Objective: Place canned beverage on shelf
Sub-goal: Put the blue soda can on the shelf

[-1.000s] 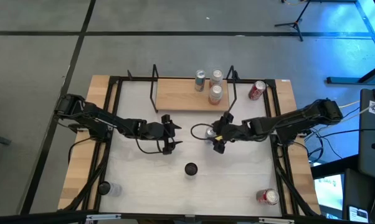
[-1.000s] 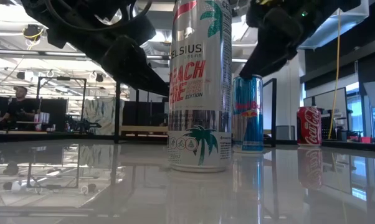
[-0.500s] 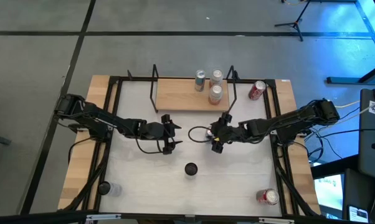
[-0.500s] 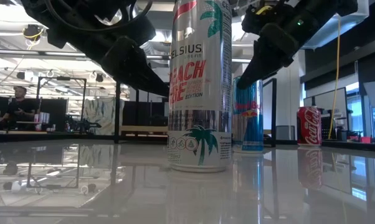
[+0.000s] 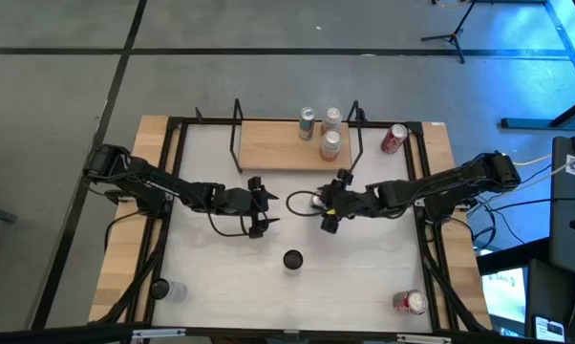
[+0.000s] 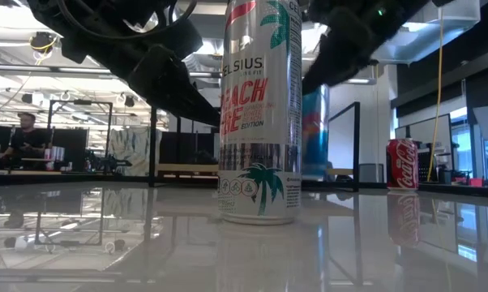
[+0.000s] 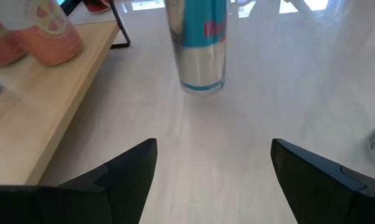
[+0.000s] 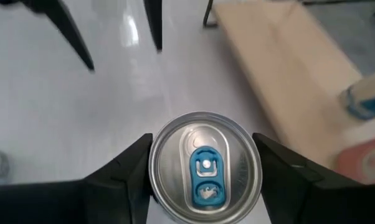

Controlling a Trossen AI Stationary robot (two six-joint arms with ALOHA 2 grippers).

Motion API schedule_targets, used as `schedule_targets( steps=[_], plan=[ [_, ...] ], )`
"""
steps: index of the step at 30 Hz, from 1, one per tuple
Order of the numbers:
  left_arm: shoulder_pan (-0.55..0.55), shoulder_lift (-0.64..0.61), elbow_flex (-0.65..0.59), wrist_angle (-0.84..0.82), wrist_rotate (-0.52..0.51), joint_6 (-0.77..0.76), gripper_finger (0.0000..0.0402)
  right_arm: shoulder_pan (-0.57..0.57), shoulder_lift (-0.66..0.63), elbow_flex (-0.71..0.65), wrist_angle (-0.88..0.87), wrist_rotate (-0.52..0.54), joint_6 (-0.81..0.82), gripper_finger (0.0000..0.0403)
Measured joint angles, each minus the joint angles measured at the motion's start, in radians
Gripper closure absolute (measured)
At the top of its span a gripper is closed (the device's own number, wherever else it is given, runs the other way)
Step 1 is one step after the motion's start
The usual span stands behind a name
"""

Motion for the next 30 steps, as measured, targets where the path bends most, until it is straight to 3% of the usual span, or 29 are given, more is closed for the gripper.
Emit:
schedule_targets(
  steps=[11, 22, 30],
  plan=[
    [0.0, 0.0, 0.0, 0.0, 0.0, 0.0, 0.0096, -0.126, 0.008, 0.227, -0.094, 0.044, -0.131, 0.0187],
    [0.0, 0.0, 0.0, 0.001, 0.002, -0.001, 0.0096, -0.395, 0.035, 0.322, -0.109, -0.17, -0.269, 0.0182],
    [0.0, 0.0, 0.0, 0.002, 0.002, -0.001, 0.0096, -0.5, 0.113, 0.334, -0.102, -0.27, -0.317, 0.0181]
  ],
)
